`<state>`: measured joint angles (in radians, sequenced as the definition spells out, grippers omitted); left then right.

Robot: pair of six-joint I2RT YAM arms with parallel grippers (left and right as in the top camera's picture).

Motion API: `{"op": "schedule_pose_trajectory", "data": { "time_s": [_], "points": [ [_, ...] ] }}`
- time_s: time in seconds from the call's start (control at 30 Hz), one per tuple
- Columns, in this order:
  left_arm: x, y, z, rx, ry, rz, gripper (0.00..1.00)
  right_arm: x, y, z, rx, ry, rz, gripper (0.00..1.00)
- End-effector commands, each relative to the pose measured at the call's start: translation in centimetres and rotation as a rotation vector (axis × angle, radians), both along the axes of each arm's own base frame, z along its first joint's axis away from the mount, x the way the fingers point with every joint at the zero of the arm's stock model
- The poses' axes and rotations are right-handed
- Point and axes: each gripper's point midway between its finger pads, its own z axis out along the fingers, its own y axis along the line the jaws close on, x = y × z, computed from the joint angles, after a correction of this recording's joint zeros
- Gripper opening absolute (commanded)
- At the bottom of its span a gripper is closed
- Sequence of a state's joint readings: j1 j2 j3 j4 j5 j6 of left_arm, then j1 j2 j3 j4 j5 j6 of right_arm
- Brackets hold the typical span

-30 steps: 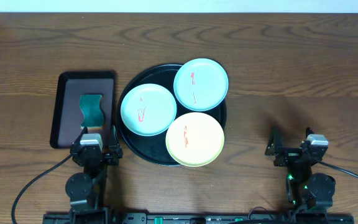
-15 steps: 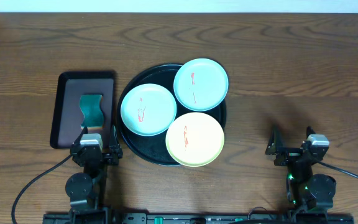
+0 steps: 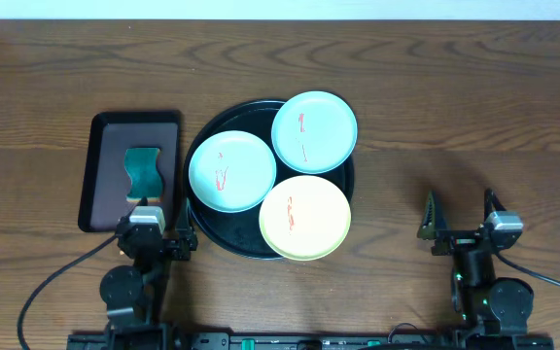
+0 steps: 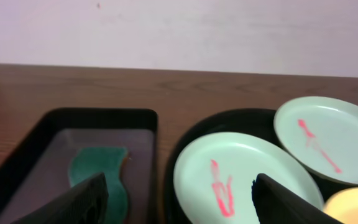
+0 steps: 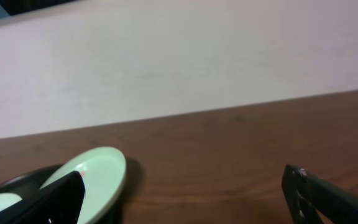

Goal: Clean dirty plates on tray and stack at the side
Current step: 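Move the right gripper to the top pale green plate and grip its rim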

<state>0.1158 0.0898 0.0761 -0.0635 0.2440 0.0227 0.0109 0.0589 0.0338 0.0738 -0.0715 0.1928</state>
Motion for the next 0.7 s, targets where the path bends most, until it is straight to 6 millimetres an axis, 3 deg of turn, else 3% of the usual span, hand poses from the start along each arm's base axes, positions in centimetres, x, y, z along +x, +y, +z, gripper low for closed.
{"op": "schedule_pose_trajectory", "data": {
  "time_s": [0.0, 0.23, 0.4, 0.53, 0.67],
  "points": [
    [0.0, -0.9, 4.3, -0.032, -0.024, -0.047, 0.75, -0.7, 0.4, 3.9, -0.017, -0.076, 0.021, 0.99],
    [1.4, -1.0, 9.0, -0.049, 0.087, -0.059, 0.75, -0.3, 0.5, 7.8, -0.038, -0.076, 0.020, 0.99],
    [3.4, -0.8, 11.7, -0.070, 0.234, -0.056, 0.75, 1.9, 0.7, 9.7, -0.039, 0.042, 0.035, 0.99],
    [4.9, -0.6, 12.7, -0.083, 0.404, -0.056, 0.75, 4.3, 1.6, 10.9, -0.036, 0.197, 0.088, 0.99],
    [6.1, -0.4, 12.4, -0.077, 0.585, -0.068, 0.75, 6.8, 1.8, 11.3, -0.030, 0.378, 0.100, 0.99]
  ]
}}
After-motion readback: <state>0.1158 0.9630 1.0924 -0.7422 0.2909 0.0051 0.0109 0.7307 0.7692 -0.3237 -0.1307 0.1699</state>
